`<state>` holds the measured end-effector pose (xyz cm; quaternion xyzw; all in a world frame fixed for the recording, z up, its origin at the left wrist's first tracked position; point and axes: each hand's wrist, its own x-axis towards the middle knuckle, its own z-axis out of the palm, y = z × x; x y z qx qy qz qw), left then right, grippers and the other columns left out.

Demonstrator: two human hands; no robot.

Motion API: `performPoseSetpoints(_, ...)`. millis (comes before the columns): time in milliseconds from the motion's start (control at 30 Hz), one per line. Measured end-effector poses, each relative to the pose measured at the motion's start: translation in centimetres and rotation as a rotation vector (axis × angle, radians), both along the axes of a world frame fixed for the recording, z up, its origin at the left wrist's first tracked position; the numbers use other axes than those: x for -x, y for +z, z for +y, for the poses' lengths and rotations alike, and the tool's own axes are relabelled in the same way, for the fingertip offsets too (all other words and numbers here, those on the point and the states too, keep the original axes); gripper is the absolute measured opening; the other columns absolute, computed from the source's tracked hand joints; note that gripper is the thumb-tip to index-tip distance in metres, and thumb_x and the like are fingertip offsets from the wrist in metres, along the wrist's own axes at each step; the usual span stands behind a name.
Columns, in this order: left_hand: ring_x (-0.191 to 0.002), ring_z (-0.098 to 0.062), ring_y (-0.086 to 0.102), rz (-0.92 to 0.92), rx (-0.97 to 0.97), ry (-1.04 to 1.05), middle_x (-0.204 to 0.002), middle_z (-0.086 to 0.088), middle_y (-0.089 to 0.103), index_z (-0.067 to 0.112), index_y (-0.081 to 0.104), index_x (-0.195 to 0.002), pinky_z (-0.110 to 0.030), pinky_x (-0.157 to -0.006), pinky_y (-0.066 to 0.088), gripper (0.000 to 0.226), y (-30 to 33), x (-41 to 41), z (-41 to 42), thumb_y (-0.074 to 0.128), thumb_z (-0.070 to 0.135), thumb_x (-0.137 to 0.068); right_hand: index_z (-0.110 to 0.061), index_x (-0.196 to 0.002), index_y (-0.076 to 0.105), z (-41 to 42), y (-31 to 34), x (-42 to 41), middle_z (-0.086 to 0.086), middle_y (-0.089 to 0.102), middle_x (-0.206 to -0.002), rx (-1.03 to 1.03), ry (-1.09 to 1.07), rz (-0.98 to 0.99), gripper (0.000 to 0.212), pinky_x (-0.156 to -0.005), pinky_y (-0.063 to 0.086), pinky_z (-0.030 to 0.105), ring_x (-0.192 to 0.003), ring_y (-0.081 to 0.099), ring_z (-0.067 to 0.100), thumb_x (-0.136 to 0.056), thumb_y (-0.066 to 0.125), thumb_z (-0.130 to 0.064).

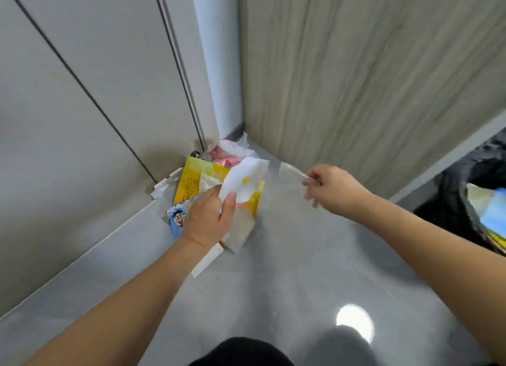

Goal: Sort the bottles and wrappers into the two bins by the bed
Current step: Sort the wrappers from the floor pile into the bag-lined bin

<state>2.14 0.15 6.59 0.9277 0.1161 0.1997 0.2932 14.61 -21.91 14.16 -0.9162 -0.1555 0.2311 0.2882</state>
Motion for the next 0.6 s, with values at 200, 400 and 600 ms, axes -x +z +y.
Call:
performPoseSetpoints(200,-0.056,-0.026,0.039,0.186,-0.052,-0.362,-0.054,0.005,0.035,0.016,0.029,-0.056,-0.034,-0.053,0.024,0.051,7.2,-5.2,-9.5,0.047,0.041,-0.097,-0.027,-0.080,0.053,-11.6,5.7,-0.5,-0.003,0.064,-0.084,0.125,-0.057,-0.089,0.013,-0.058,0.045,0.025,-0.077,0.061,0.015,-0.091,0.055,-0.020)
performPoseSetpoints(400,-0.049,-0.015,0.025,0.106,-0.089,-0.614,-0.053,0.004,0.027,0.015,0.022,-0.056,-0.033,-0.049,0.022,0.054,14.3,-8.7,-20.2,0.051,0.032,-0.097,-0.018,-0.093,0.056,-27.0,10.3,0.6,-0.004,0.070,-0.084,0.120,-0.260,-0.192,0.010,-0.062,0.052,0.028,-0.067,0.067,0.013,-0.094,0.048,-0.013)
performPoseSetpoints(600,-0.045,-0.017,0.039,-0.006,-0.155,-0.792,-0.044,0.001,0.034,0.020,0.041,-0.083,-0.032,-0.046,0.027,0.016,17.1,-11.9,-30.2,0.049,0.026,-0.096,-0.019,-0.096,0.059,-37.8,11.1,0.2,-0.002,0.068,-0.081,0.017,-0.598,-0.338,0.009,-0.056,0.045,0.026,-0.066,0.060,0.013,-0.092,0.054,-0.013)
